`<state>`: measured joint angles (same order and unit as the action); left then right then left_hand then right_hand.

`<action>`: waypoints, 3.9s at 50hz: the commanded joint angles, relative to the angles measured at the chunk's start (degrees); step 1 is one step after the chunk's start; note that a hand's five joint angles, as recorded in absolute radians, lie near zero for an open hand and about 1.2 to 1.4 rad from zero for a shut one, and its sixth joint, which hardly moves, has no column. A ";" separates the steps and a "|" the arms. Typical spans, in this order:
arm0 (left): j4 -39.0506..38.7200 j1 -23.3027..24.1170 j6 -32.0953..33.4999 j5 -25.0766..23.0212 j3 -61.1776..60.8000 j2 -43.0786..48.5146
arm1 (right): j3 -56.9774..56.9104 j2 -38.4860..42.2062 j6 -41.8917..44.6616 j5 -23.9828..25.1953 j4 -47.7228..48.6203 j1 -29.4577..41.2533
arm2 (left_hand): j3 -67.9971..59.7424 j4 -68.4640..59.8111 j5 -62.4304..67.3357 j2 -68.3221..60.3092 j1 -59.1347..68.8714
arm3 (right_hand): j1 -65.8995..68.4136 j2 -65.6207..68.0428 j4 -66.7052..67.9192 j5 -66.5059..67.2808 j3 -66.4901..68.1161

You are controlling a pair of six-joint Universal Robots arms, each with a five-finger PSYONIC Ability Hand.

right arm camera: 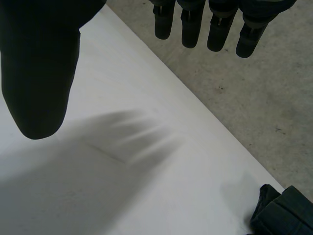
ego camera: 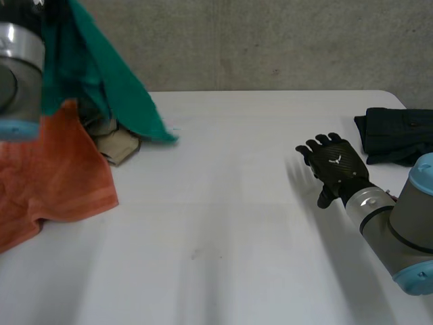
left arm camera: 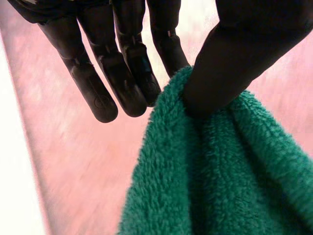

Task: Fold the laundry.

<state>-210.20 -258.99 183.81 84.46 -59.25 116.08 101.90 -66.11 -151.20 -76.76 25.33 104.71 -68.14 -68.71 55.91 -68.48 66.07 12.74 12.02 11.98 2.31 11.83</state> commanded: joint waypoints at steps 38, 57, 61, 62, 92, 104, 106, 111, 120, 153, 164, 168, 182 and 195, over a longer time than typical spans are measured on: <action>37.84 19.49 -2.50 6.15 -14.21 -3.57 | -5.58 -8.68 -17.46 -4.01 -28.13 0.58 | 58.14 58.71 -55.91 58.48 -56.07 | -2.74 -2.02 -1.98 -2.31 -1.83; 21.60 20.01 1.19 3.77 -42.00 -6.23 | 6.02 -7.46 -24.85 -14.37 -23.50 22.64 | 57.27 57.85 -55.05 57.62 -55.20 | -2.74 -2.02 -1.98 -2.31 -1.83; 20.01 20.89 2.42 5.09 -41.03 -3.50 | 7.34 -7.11 -25.81 -16.40 -21.11 24.66 | 52.89 53.47 -50.67 53.24 -50.82 | 0.12 0.84 0.88 0.55 1.03; 19.74 21.06 2.69 5.36 -40.77 -3.06 | 7.60 -7.11 -26.08 -16.49 -20.76 25.02 | 52.21 52.79 -49.99 52.56 -50.14 | 0.28 1.01 1.04 0.72 1.19; 22.19 8.59 1.91 4.05 -26.27 -18.61 | -7.68 -20.28 -2.09 -16.06 -19.52 6.57 | -11.86 -11.29 14.09 -11.52 13.93 | 67.26 67.98 68.02 67.69 68.17; 30.90 6.83 -1.97 -1.15 -28.90 -9.84 | -13.57 -11.34 2.92 -6.21 -27.27 1.99 | -11.86 -11.29 14.09 -11.52 13.93 | 67.26 67.98 68.02 67.69 68.17; 29.77 6.57 -1.01 -0.62 -27.77 -6.16 | -15.15 -7.31 2.84 -7.08 -25.87 1.82 | -11.86 -11.29 14.09 -11.52 13.93 | 67.26 67.98 68.02 67.69 68.17; 25.64 6.65 1.54 0.17 -22.23 0.10 | -20.16 0.88 2.92 -11.03 -20.77 2.08 | -11.86 -11.29 14.09 -11.52 13.93 | 67.26 67.98 68.02 67.69 68.17; 16.67 7.88 -3.89 1.66 -4.22 1.61 | -33.08 5.82 -2.60 -20.08 -2.59 2.26 | -11.86 -11.29 14.09 -11.52 13.93 | 67.26 67.98 68.02 67.69 68.17; 13.32 3.66 -9.01 2.72 -25.39 7.12 | -1.98 -1.67 -3.15 -2.25 -0.37 -0.91 | -11.86 -11.29 14.09 -11.52 13.93 | 67.26 67.98 68.02 67.69 68.17; 15.52 1.38 -4.08 1.14 -27.05 2.84 | -1.80 1.78 -1.03 -6.47 -1.25 -0.91 | 45.10 45.68 -42.88 45.45 -43.03 | 67.26 67.98 68.02 67.69 68.17; 15.70 0.24 -3.03 -0.61 -30.56 -3.75 | -1.53 -0.69 -3.22 -6.38 -1.42 -0.82 | 52.20 52.78 -49.98 52.55 -50.13 | 67.26 67.98 68.02 67.69 68.17; 22.02 1.55 16.82 -8.70 -52.88 -20.01 | -1.27 -1.04 -6.22 -6.82 -2.04 0.15 | 35.22 35.80 -33.00 35.57 -33.15 | 67.26 67.98 68.02 67.69 68.17; 18.87 2.52 24.75 -6.77 -57.73 -14.31 | -0.92 -0.69 -5.95 -7.00 -2.04 0.23 | 37.24 37.81 -35.01 37.58 -35.17 | 67.26 67.98 68.02 67.69 68.17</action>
<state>-188.71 -256.46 207.37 76.62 -117.43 97.81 100.78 -66.82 -157.23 -83.68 23.27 104.92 -27.52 -27.62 17.48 -27.50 27.85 65.05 67.98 68.74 57.47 68.41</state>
